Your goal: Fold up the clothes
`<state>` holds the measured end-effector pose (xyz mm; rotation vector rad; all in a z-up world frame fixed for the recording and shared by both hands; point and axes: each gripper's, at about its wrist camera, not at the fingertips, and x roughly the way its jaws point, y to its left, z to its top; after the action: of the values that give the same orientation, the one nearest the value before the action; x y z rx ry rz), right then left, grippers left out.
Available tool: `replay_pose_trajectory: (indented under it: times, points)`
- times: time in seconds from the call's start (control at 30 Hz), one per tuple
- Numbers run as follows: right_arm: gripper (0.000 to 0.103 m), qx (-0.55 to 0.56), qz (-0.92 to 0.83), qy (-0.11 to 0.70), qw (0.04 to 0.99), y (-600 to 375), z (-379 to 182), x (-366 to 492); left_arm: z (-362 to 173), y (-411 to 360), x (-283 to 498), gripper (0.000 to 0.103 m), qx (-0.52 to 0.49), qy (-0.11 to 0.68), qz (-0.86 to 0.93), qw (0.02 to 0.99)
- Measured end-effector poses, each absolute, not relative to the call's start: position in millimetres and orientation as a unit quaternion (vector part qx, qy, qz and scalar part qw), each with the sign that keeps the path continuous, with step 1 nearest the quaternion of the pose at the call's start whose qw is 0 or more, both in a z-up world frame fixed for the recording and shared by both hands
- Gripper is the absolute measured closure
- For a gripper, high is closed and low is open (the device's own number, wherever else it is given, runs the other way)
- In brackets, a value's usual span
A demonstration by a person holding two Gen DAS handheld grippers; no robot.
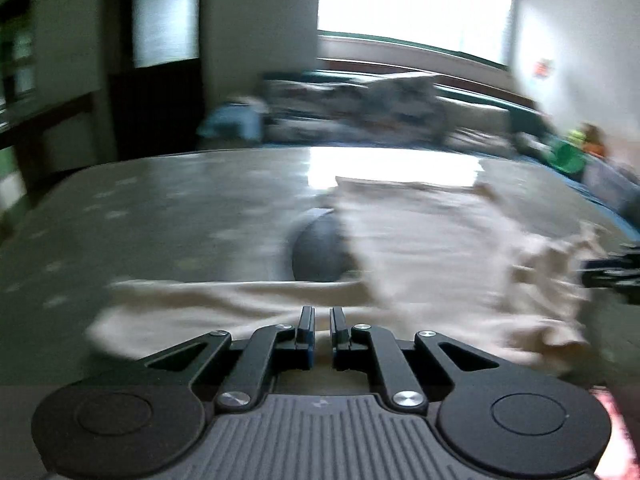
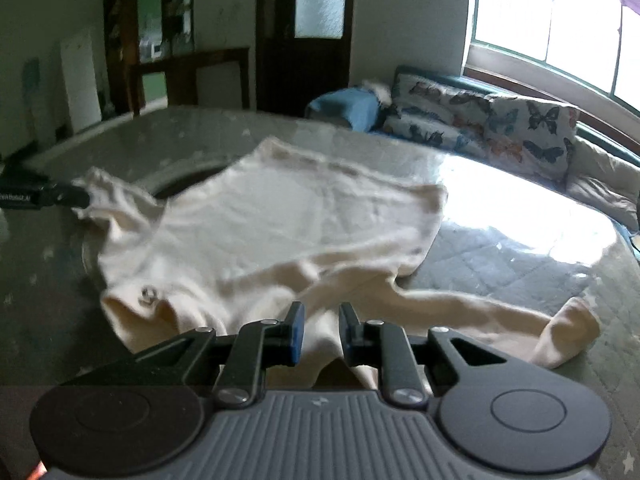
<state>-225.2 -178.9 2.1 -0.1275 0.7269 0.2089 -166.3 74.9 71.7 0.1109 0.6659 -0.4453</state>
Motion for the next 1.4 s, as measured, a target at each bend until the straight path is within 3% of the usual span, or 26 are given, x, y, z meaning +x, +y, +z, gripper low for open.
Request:
replay_pose_trajectory:
  times: [0.4, 0.7, 1.1, 1.4]
  points:
    - [0.085, -0.101, 0.087, 0.407, 0.904, -191, -6, -258, 34, -22, -172, 0.095, 0.127, 0.338, -0.35, 0.865]
    - [0.083, -0.059, 0.065, 0.348, 0.933, -208, 2, -213, 35, -21, -191, 0.095, 0.154, 0.321, -0.376, 0.855]
    - [0.077, -0.093, 0.002, 0.359, 0.929, -232, -21, -198, 43, -13, -199, 0.094, 0.188, 0.306, -0.41, 0.838]
    - [0.075, -0.125, 0.138, 0.328, 0.926, -169, -8, -224, 44, -18, -182, 0.093, 0.157, 0.326, -0.396, 0.844]
